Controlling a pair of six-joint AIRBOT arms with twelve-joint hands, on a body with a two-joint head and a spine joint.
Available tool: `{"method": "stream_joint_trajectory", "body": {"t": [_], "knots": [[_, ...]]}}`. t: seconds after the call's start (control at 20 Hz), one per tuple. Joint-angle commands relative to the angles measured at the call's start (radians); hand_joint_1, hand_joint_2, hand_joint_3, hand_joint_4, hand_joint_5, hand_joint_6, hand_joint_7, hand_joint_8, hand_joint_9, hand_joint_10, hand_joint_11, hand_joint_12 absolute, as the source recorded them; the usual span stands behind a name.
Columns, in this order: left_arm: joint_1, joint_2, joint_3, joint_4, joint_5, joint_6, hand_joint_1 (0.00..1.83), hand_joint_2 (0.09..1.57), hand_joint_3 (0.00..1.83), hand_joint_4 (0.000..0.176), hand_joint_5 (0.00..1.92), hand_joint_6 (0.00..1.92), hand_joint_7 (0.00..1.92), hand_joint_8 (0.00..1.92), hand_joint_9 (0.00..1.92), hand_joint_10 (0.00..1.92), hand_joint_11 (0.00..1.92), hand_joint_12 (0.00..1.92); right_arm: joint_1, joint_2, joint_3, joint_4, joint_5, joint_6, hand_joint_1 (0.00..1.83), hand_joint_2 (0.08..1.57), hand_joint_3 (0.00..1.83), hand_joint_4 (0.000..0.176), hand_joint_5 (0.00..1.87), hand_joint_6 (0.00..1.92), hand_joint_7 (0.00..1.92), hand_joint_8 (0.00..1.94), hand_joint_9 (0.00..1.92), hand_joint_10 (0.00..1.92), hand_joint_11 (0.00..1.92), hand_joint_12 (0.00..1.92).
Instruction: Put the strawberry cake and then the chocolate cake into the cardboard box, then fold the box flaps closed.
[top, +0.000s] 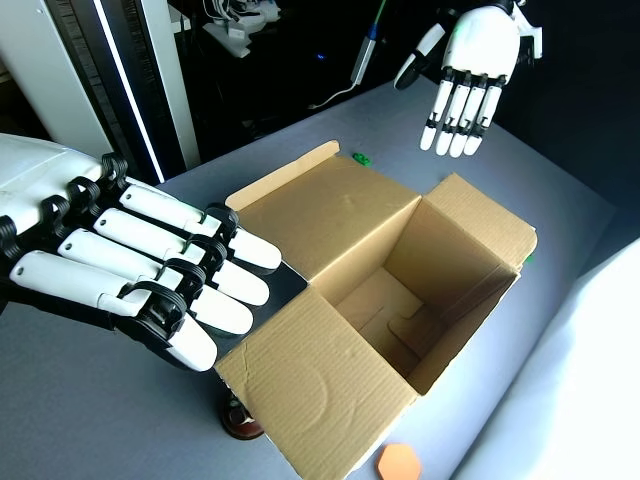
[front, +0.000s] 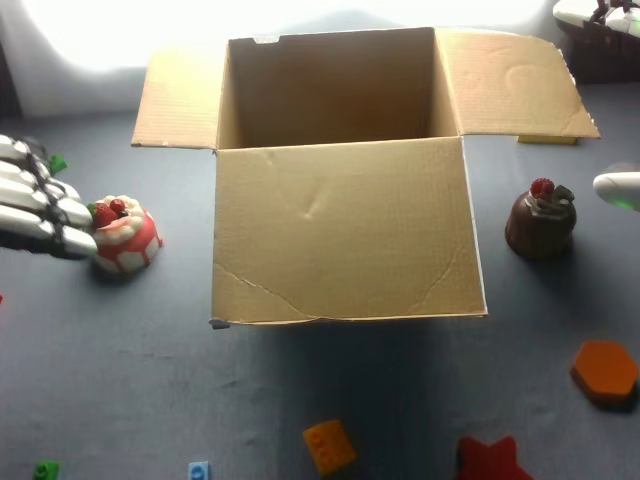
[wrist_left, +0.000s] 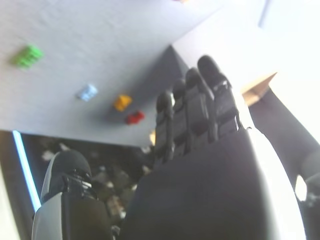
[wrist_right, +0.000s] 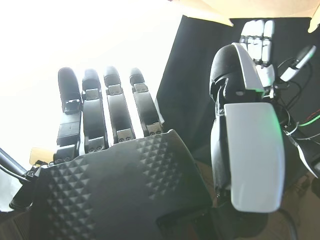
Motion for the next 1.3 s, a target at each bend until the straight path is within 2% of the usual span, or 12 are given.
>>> {"method": "stream_joint_trajectory", "body": {"t": [0.0, 0.1, 0.15, 0.2, 0.3, 0.55, 0.65, 0.7, 0.75, 0.85, 1.05, 1.25], "knots": [[0.004, 0.001, 0.015, -0.088, 0.006, 0.016, 0.36, 1.08, 0.01, 0.022, 0.18, 0.0, 0.15, 0.0, 0.15, 0.0, 0.0, 0.69, 0.008, 0.012, 0.0, 0.005, 0.121, -0.002, 0.23, 1.1, 0.0, 0.013, 0.12, 0.0, 0.14, 0.0, 0.15, 0.01, 0.0, 0.83], [0.047, -0.032, 0.044, -0.157, 0.013, 0.054, 0.4, 1.08, 0.0, 0.022, 0.16, 0.0, 0.15, 0.0, 0.14, 0.0, 0.0, 0.65, 0.008, 0.012, 0.0, 0.005, 0.121, -0.002, 0.34, 1.09, 0.0, 0.008, 0.13, 0.01, 0.14, 0.0, 0.16, 0.01, 0.0, 0.83], [0.062, -0.048, 0.065, -0.191, 0.015, 0.059, 0.7, 1.07, 0.0, 0.025, 0.12, 0.0, 0.14, 0.0, 0.15, 0.0, 0.0, 0.62, 0.008, 0.012, 0.0, 0.005, 0.121, -0.002, 0.77, 1.1, 0.0, 0.015, 0.07, 0.0, 0.08, 0.0, 0.08, 0.0, 0.0, 0.53], [0.072, -0.064, 0.084, -0.215, 0.018, 0.059, 0.86, 1.07, 0.0, 0.032, 0.1, 0.0, 0.14, 0.0, 0.16, 0.01, 0.0, 0.63, 0.008, 0.012, 0.0, 0.005, 0.121, -0.002, 1.0, 1.08, 0.0, 0.016, 0.08, 0.0, 0.07, 0.0, 0.09, 0.0, 0.0, 0.51], [0.077, -0.095, 0.12, -0.234, 0.023, 0.059, 1.01, 1.05, 0.0, 0.044, 0.09, 0.0, 0.14, 0.0, 0.17, 0.01, 0.0, 0.61, 0.008, 0.012, 0.0, 0.005, 0.121, -0.002, 1.17, 1.06, 0.0, 0.007, 0.1, 0.01, 0.09, 0.01, 0.11, 0.01, 0.0, 0.51], [0.08, -0.169, 0.183, -0.236, 0.03, 0.059, 1.14, 1.03, 0.0, 0.053, 0.08, 0.0, 0.15, 0.0, 0.16, 0.0, 0.0, 0.57, 0.008, 0.012, 0.0, 0.005, 0.121, -0.002, 1.2, 1.07, 0.0, 0.022, 0.07, 0.0, 0.07, 0.0, 0.09, 0.0, 0.0, 0.56], [0.082, -0.194, 0.195, -0.236, 0.037, 0.059, 1.12, 1.05, 0.0, 0.055, 0.07, 0.01, 0.13, 0.0, 0.13, 0.0, 0.0, 0.51, 0.008, 0.012, 0.0, 0.005, 0.122, -0.002, 1.19, 1.09, 0.01, 0.008, 0.1, 0.01, 0.08, 0.0, 0.09, 0.0, 0.0, 0.58], [0.085, -0.208, 0.201, -0.236, 0.043, 0.059, 1.13, 1.03, 0.0, 0.052, 0.09, 0.01, 0.14, 0.0, 0.14, 0.0, 0.0, 0.53, 0.008, 0.012, 0.0, 0.005, 0.122, -0.002, 1.19, 1.09, 0.01, 0.013, 0.09, 0.0, 0.07, 0.0, 0.09, 0.0, 0.0, 0.59], [0.087, -0.214, 0.204, -0.236, 0.046, 0.059, 1.15, 1.02, 0.0, 0.052, 0.1, 0.01, 0.15, 0.0, 0.15, 0.0, 0.0, 0.57, 0.008, 0.012, 0.0, 0.005, 0.122, -0.002, 1.19, 1.1, 0.01, 0.019, 0.06, 0.0, 0.03, 0.0, 0.05, 0.01, 0.0, 0.44], [0.09, -0.241, 0.218, -0.234, 0.054, 0.059, 1.15, 1.01, 0.0, 0.055, 0.1, 0.0, 0.15, 0.0, 0.15, 0.0, 0.0, 0.58, 0.008, 0.012, 0.0, 0.005, 0.123, -0.002, 1.18, 1.08, 0.0, 0.008, 0.05, 0.0, 0.03, 0.0, 0.05, 0.01, 0.0, 0.23], [0.09, -0.29, 0.251, -0.221, 0.061, 0.059, 1.17, 1.02, 0.0, 0.056, 0.13, 0.0, 0.17, 0.0, 0.17, 0.0, 0.0, 0.62, 0.008, 0.012, 0.0, 0.005, 0.125, -0.003, 1.2, 1.09, 0.0, 0.024, 0.05, 0.0, 0.03, 0.0, 0.05, 0.0, 0.0, 0.02], [0.09, -0.35, 0.308, -0.204, 0.062, 0.058, 1.18, 1.02, 0.0, 0.051, 0.14, 0.0, 0.17, 0.0, 0.17, 0.0, 0.0, 0.65, 0.009, 0.012, 0.0, 0.005, 0.125, -0.003, 1.23, 1.09, 0.0, 0.035, 0.03, 0.0, 0.01, 0.0, 0.05, 0.01, 0.01, 0.0]]}}
